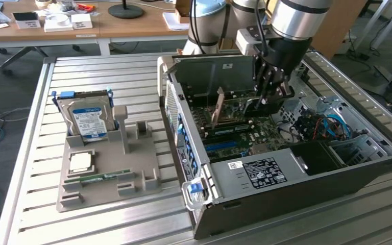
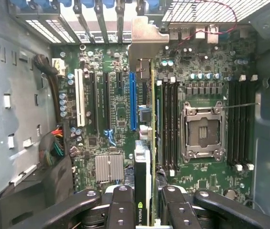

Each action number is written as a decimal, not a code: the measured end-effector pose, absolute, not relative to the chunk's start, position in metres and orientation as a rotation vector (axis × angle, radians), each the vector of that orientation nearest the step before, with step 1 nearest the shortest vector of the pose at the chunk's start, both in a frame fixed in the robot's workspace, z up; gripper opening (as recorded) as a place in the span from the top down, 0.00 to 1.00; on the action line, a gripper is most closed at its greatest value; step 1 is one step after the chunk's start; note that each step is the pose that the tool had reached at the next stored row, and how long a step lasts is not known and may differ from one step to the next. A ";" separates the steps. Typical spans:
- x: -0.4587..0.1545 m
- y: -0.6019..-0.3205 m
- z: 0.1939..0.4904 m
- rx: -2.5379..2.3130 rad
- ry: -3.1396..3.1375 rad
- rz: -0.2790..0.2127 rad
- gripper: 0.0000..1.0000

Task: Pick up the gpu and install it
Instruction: 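Insert the gpu into the slot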

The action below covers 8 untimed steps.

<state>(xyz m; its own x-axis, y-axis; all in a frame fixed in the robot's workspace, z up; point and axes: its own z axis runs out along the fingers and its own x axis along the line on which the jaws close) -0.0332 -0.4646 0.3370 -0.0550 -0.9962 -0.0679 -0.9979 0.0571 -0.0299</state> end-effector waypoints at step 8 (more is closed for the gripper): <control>-0.035 -0.465 0.322 -2.110 2.232 0.038 0.73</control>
